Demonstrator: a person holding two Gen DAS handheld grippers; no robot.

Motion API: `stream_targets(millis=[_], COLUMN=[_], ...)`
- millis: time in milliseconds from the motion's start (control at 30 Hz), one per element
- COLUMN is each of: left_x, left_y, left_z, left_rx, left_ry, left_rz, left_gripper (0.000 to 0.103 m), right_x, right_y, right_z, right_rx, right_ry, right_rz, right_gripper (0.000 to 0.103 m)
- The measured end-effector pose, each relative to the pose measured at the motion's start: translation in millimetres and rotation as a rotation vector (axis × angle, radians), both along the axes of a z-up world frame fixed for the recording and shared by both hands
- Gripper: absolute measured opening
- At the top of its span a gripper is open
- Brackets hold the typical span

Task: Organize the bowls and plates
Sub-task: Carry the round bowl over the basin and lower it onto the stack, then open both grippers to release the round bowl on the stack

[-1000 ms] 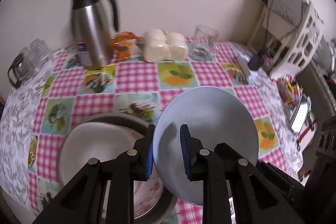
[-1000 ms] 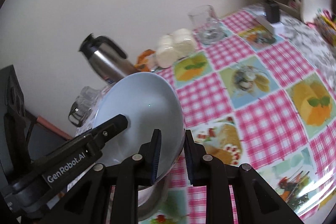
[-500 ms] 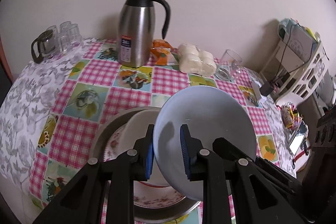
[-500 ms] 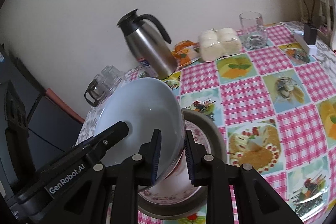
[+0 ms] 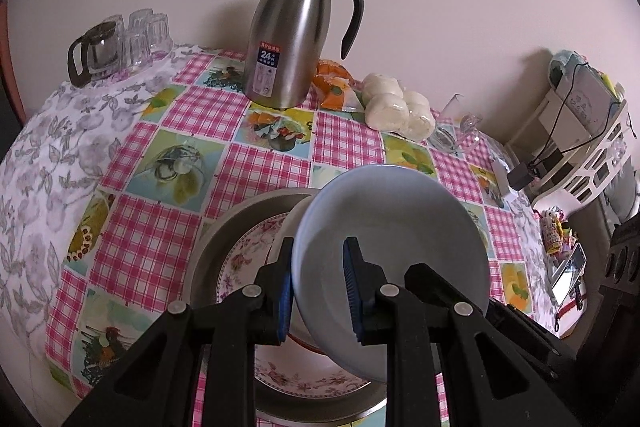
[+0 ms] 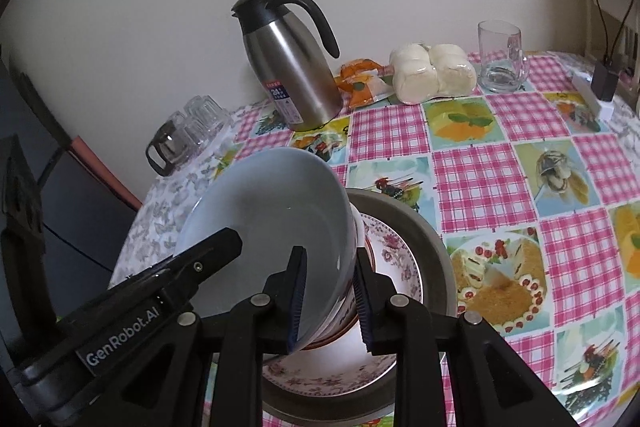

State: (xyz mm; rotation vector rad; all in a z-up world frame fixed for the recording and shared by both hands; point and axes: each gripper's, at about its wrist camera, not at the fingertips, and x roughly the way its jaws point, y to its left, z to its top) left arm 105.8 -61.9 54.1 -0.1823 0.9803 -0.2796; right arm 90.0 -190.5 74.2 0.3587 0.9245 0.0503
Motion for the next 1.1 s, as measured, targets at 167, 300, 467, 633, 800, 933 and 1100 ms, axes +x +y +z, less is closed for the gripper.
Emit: stream_targets(millis=[167, 300, 467, 633, 800, 933, 1100], left_x=[3, 4, 4, 3, 0, -2, -7], left_y=[2, 6, 10, 12, 21, 28, 34], left_z=[-6, -5, -4, -1, 2, 2, 6], left_rx=[-0.006, 0.001, -0.011, -0.018, -0.046, -0.053, -0.066], left_ry=[0.019, 0.007, -0.002, -0.007, -0.006, 0.000, -0.013], left_rz=[0.006, 0.021, 0.030, 0.035, 0.048, 0.062, 0.068], left_gripper=[0.022, 0.022, 0.022, 0.025, 0.047, 0.048, 0.063], right_x=[1, 2, 4, 2, 1, 2, 0], right_y=[0, 0, 3, -2, -15, -25, -27], right_z=[-2, -3, -4, -2, -6, -13, -13], right_rx=[-0.030, -0.046, -0.044, -0.036, -0.036, -0.002, 0.012], right_ry=[0.004, 0.003, -0.016, -0.028, -0.027, -0.018, -0.017], right_rz=[-0.002, -0.001, 0.014, 0.002, -0.033, -0.047, -0.052], right_gripper=[0.026, 0.032, 0.040, 0.055, 0.056, 0.057, 0.058])
